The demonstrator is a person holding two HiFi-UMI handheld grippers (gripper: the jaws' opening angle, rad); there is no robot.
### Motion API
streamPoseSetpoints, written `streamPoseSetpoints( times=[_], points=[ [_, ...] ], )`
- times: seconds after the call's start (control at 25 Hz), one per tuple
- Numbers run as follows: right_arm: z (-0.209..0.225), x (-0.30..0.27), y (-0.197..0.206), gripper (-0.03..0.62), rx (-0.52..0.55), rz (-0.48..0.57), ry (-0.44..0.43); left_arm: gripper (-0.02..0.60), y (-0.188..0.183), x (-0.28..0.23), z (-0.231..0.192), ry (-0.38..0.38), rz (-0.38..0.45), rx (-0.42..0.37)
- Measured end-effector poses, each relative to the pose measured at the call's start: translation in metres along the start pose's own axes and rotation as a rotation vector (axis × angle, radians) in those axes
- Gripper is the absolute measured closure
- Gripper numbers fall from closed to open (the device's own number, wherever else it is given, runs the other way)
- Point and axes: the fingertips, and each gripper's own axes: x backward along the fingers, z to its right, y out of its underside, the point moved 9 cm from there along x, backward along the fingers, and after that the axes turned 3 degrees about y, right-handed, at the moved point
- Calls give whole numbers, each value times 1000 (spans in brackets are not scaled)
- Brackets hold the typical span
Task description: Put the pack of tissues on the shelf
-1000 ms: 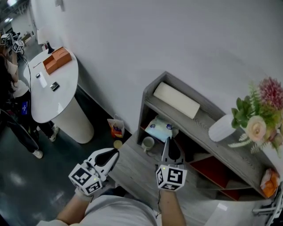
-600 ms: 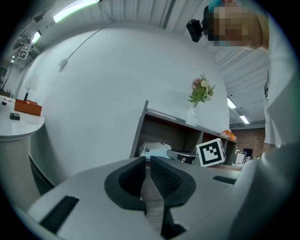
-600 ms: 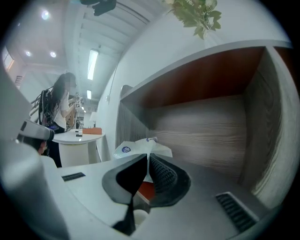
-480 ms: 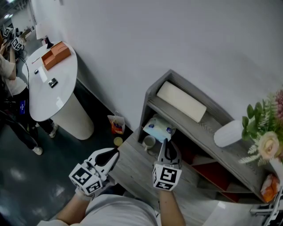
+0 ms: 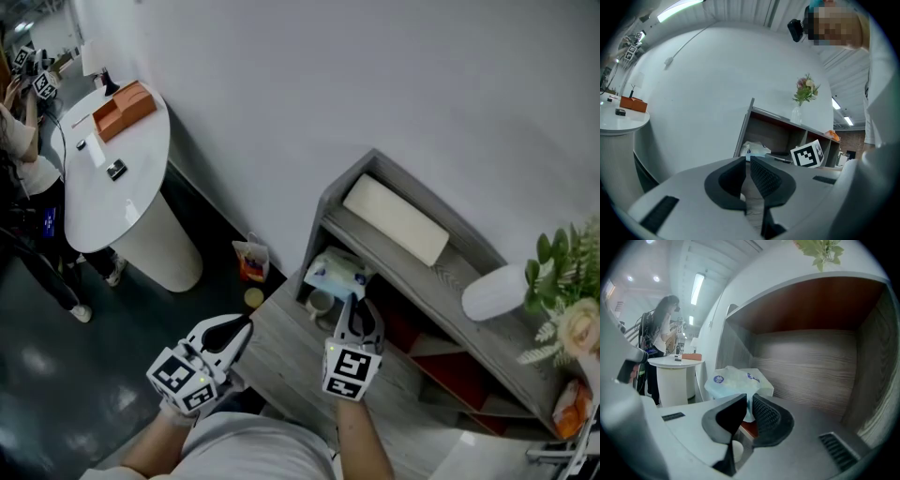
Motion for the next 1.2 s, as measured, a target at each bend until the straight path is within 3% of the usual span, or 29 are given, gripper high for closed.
streamPoseSetpoints(
  times=[0.4,0.56,0.88,1.2],
  points=[
    [8,-1,3,558,-23,-18,27,563,2,-5,2,7,-8,3],
    [9,1,5,490,-36,-30,19,563,2,-3,4,6,-7,2],
    [14,13,3,479,-89,-23,15,563,1,0,7,13,1,-2],
    [29,49,-5,497,-193,25,9,563,-2,-14,21,82,3,-11]
  ],
)
